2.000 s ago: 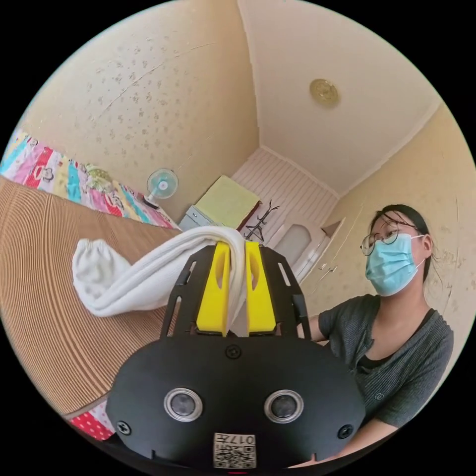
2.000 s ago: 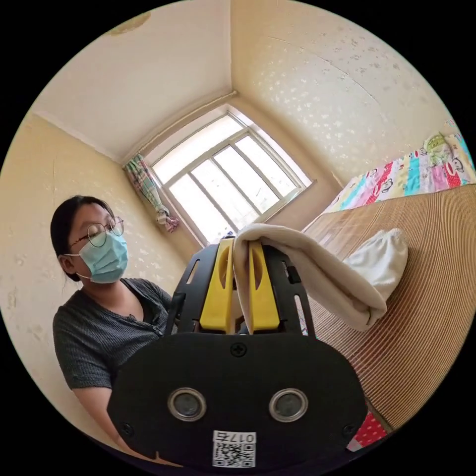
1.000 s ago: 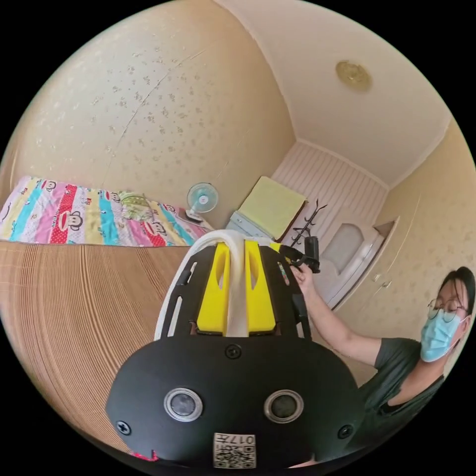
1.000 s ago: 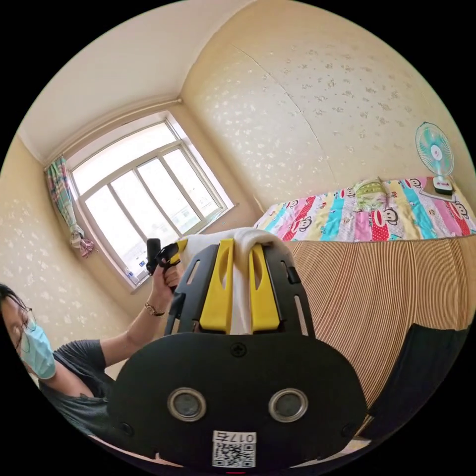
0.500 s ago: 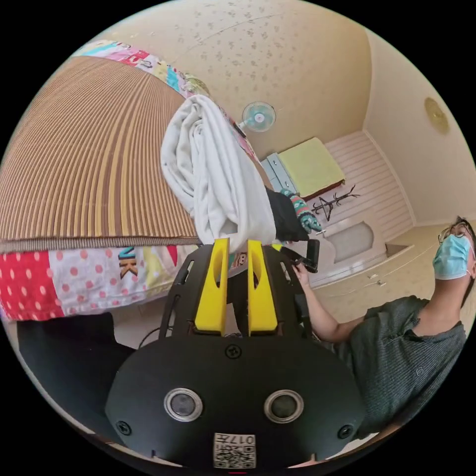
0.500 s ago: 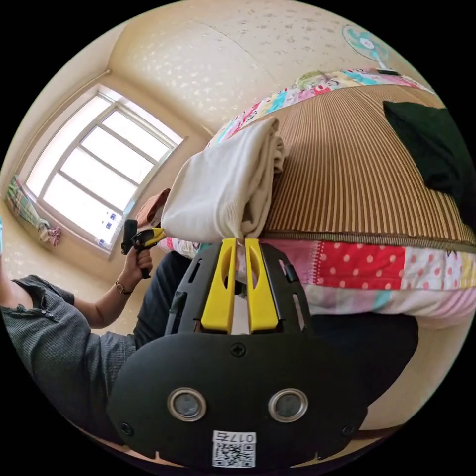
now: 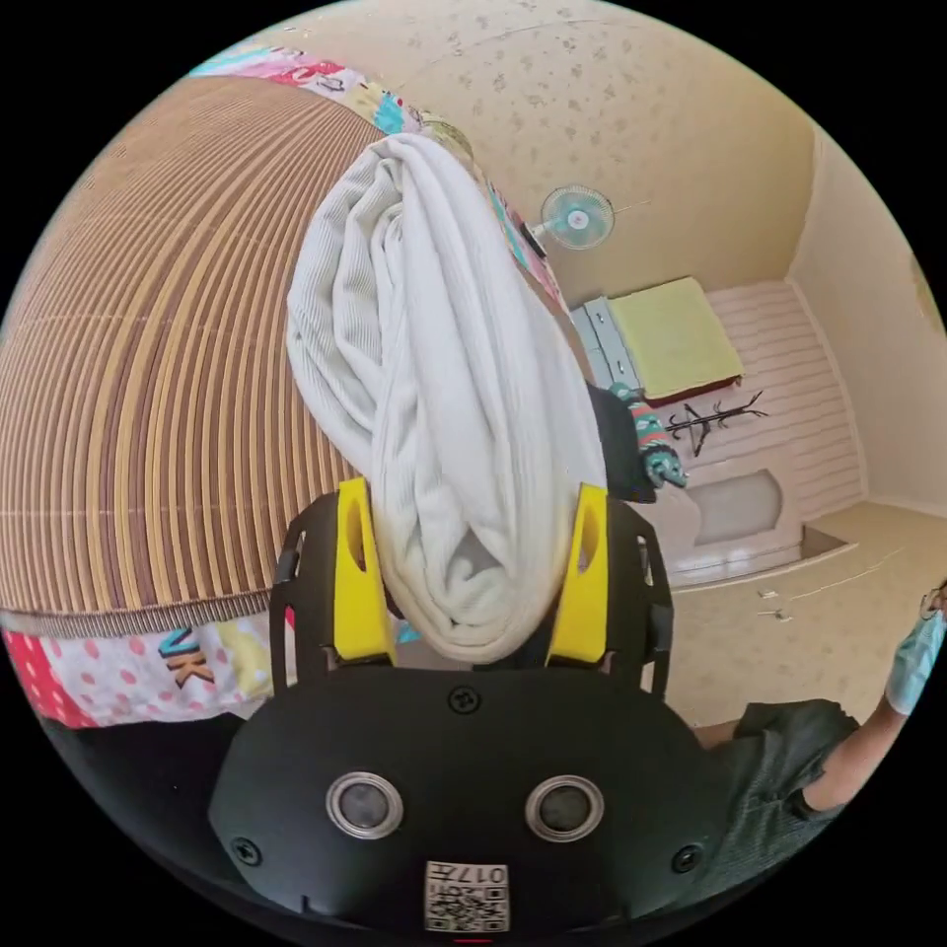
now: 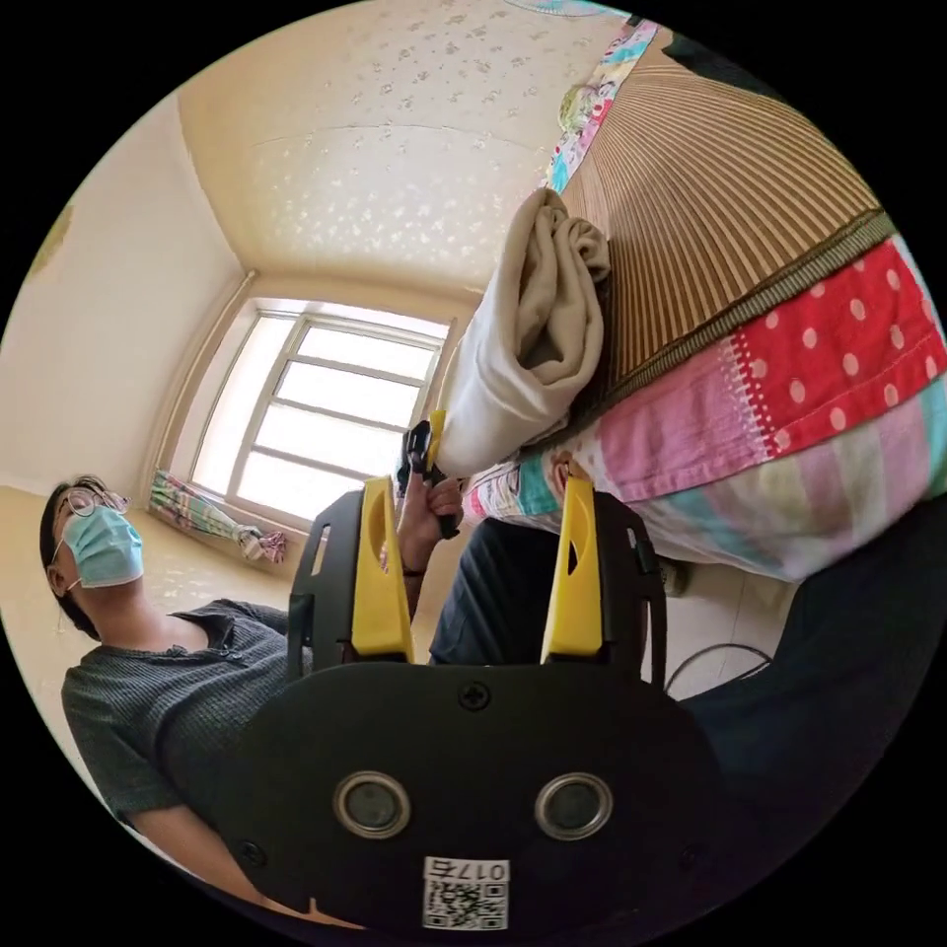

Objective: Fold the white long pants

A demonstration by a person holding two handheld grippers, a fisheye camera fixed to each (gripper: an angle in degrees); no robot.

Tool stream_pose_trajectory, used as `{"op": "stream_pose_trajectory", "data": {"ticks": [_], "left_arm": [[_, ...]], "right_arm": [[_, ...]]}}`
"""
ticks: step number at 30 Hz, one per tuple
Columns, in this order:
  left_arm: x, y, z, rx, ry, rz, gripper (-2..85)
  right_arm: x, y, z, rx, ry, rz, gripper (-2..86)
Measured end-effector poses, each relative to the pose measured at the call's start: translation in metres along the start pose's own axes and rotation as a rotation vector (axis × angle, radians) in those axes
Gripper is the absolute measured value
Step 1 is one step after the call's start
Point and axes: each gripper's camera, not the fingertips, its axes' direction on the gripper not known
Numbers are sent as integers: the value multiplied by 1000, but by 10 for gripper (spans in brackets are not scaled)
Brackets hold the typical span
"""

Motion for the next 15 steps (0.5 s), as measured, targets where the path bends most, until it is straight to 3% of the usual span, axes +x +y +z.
{"op": "stream_pose_trajectory", "data": {"ticks": [3, 5, 11, 15], "left_arm": [[0, 11, 17, -60, 100, -68, 179], [2, 34, 36, -85, 301, -92, 116], [48, 110, 47, -159, 359, -84, 100], [71, 128, 26, -164, 281, -39, 103]], "right_arm": [[15, -2, 3, 3, -77, 66, 262], [22, -5, 4, 18, -128, 94, 272], [23, -21, 7, 7, -214, 95, 297], [15, -15, 24, -68, -259, 16, 275]]}}
